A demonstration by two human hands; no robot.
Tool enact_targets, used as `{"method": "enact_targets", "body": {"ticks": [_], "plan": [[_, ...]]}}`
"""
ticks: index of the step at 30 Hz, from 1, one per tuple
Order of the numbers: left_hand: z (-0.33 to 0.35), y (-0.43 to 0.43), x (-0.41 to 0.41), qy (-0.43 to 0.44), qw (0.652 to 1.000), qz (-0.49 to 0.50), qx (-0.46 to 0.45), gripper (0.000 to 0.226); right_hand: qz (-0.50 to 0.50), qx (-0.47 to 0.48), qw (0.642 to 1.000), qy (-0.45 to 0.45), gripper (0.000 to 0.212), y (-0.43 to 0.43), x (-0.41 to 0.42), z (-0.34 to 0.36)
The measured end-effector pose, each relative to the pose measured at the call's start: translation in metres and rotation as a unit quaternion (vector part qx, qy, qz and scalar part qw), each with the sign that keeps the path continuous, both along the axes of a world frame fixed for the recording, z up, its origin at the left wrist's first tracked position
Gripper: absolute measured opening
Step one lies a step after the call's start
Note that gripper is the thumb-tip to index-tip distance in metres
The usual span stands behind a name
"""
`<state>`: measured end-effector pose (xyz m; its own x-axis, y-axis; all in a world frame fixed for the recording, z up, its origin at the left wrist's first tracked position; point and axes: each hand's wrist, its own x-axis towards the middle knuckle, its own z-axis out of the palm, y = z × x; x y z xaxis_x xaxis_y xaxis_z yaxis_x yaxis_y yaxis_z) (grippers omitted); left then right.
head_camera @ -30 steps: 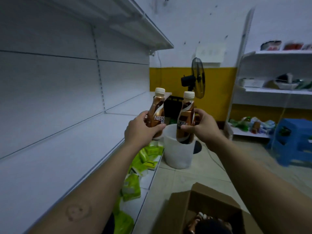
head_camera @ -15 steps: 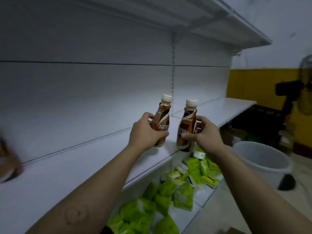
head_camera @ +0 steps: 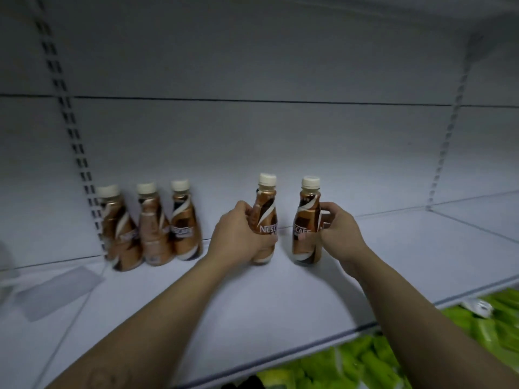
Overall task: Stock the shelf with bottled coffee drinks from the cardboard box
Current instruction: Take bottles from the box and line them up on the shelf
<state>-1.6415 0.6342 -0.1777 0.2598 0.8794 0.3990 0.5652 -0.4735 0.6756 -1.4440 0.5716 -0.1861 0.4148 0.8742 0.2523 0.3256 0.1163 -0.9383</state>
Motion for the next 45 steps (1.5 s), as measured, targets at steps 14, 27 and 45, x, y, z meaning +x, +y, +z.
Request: {"method": "enact_targets", "body": {"ticks": [14,27,45], "plan": [[-0.007,0.028,-0.052,0.163,0.981,0.102,0.032,0.046,0.008,0.028,0.999,-0.039,0.059,0.083,-0.086,-0.029],[-0.008,0.021,-0.047,0.207,0.951,0.189,0.129,0.042,-0.023,-0.041,0.985,-0.163,0.056,0.063,-0.084,-0.038],[-0.022,0.036,-0.047,0.094,0.963,0.22,0.12,0.062,0.101,-0.03,0.979,-0.173,0.045,0.062,-0.088,-0.041]]}}
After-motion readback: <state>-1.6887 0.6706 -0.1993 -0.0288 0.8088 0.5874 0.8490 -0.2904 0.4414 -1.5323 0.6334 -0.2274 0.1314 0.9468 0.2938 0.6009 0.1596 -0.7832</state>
